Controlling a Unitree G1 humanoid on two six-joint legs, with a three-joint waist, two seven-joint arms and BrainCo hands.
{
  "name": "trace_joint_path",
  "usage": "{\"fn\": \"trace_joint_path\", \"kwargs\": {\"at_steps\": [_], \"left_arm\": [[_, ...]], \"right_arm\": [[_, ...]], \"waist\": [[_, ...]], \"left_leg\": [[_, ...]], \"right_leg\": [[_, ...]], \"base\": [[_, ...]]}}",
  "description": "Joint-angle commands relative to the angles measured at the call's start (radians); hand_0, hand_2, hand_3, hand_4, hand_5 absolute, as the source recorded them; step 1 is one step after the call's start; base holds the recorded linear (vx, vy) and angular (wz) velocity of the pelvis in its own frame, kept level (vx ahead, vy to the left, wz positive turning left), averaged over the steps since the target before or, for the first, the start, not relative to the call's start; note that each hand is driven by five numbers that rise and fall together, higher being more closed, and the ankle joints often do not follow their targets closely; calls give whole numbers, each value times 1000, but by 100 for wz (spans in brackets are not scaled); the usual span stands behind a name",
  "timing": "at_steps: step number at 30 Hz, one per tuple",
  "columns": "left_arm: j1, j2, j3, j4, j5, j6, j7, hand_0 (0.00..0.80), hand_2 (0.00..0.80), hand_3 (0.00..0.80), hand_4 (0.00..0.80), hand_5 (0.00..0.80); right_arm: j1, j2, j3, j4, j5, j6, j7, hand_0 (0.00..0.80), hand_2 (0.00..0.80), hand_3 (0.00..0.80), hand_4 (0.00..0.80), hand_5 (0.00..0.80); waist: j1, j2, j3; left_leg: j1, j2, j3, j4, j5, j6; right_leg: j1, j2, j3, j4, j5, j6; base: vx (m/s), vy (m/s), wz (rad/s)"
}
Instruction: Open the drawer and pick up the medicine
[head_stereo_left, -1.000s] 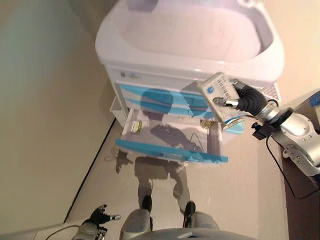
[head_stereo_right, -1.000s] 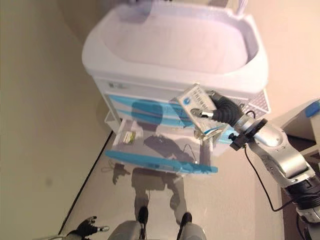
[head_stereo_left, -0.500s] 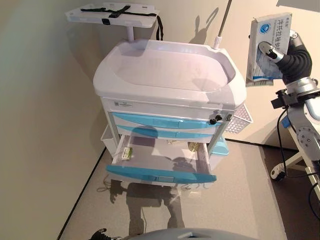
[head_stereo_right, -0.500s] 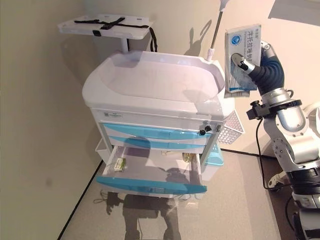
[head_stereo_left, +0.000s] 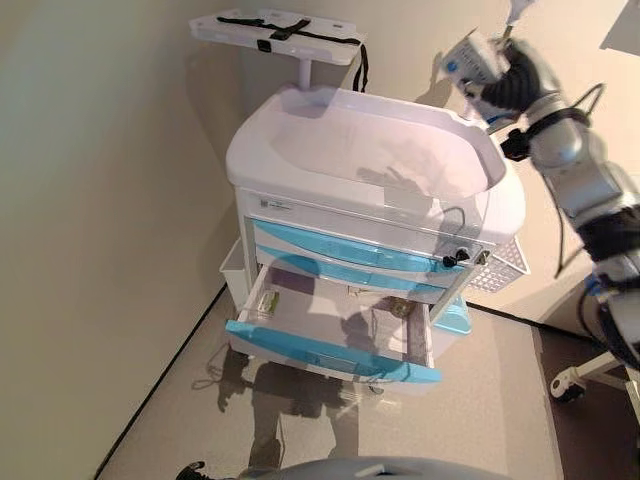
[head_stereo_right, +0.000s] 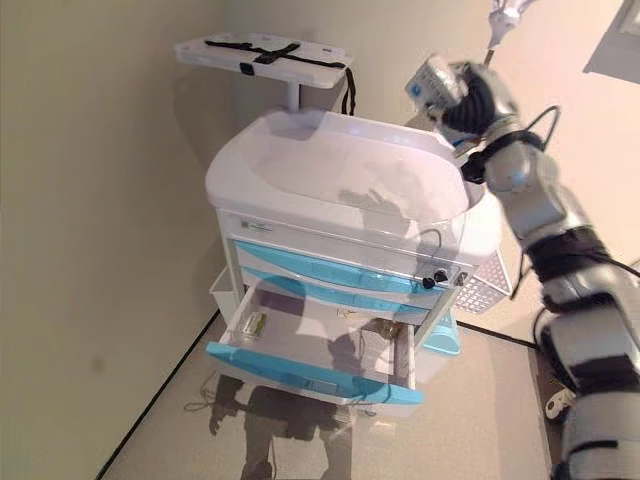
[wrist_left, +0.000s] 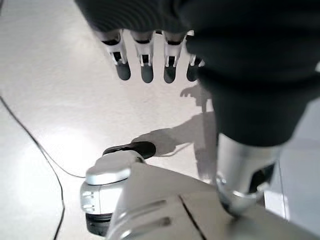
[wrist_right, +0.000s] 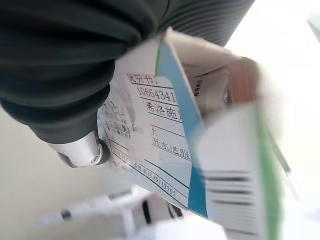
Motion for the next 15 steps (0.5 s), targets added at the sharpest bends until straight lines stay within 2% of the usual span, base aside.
{"fn": "trace_joint_path", "kwargs": {"at_steps": [1,11,15], "left_arm": [[-23,39,-20,23,-22,-9,19,0,0,0,0,0],[-39,59,-37,31,-22,-18,21,0,0,0,0,0],[-52,63,-48,23,-26,-19,23,0,0,0,0,0]], "right_arm": [[-150,10,93,151,-63,16,-17,800,800,800,800,800],[-164,100,187,373,-160,19,9,800,800,800,800,800],[-132,128,156,435,-137,34,5,800,800,800,800,800]], "waist": [[33,-25,-5],[91,-48,9],[112,-51,15]], "left_leg": [[-31,-49,-4,24,-24,39],[-60,-60,-59,20,-14,36],[-73,-66,-79,21,-12,36]], "right_leg": [[-39,15,-28,81,19,33],[-36,7,-86,72,20,38],[-38,3,-107,69,19,37]], "base": [[10,8,21],[22,3,21],[19,-4,16]]}}
